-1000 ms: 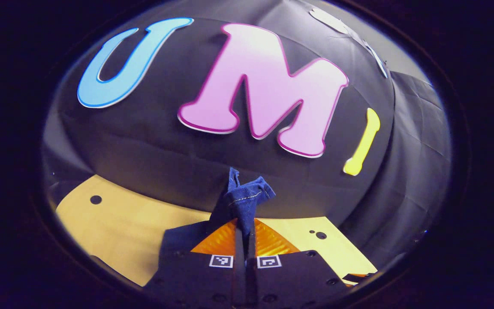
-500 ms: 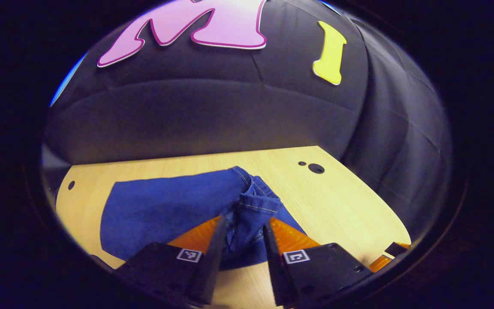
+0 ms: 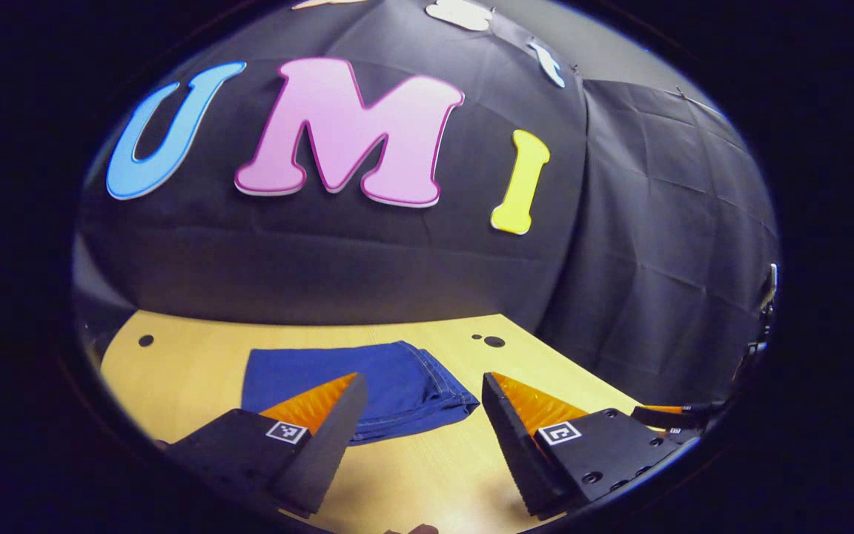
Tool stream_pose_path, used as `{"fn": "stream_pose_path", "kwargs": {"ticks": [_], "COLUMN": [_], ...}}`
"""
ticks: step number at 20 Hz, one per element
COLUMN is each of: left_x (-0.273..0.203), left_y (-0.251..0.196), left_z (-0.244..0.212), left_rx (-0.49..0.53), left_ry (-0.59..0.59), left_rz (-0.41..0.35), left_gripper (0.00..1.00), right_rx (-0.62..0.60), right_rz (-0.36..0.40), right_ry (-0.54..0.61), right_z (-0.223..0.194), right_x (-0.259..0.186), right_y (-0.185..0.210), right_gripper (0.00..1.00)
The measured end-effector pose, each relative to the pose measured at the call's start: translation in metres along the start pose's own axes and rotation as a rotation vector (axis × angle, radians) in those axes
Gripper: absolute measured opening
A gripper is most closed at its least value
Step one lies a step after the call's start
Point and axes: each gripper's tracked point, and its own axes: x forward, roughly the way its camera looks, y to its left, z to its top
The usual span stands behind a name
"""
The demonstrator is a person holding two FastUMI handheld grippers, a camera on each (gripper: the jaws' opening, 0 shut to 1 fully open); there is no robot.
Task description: Grasp the waist and the cuffs of the jeans and fold them to make the two legs overlap; first hold the waist and fold one-third of the jeans toward the cuffs, then hold the cuffs and fold the remaining one-third in the same direction to finish folding.
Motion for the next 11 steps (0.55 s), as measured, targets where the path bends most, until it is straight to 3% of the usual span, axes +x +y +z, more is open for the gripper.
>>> {"fn": "stream_pose_path", "kwargs": {"ticks": [7, 9, 11], "left_x": [-0.172, -0.212, -0.249], "left_y": [0.032, 0.036, 0.037], "left_z": [0.077, 0.086, 0.090], "left_rx": [0.134, 0.144, 0.123], "left_ry": [-0.145, -0.155, -0.162], "left_rz": [0.169, 0.196, 0.207], "left_gripper": [0.96, 0.92, 0.96], "right_rx": [-0.094, -0.083, -0.090], "right_rz": [0.071, 0.082, 0.102], "right_ry": [-0.130, -0.190, -0.233], "right_z": [0.108, 0.138, 0.157], "right_x": [-0.081, -0.104, -0.126], "right_y": [0.062, 0.081, 0.100], "right_gripper": [0.96, 0.96, 0.96]}}
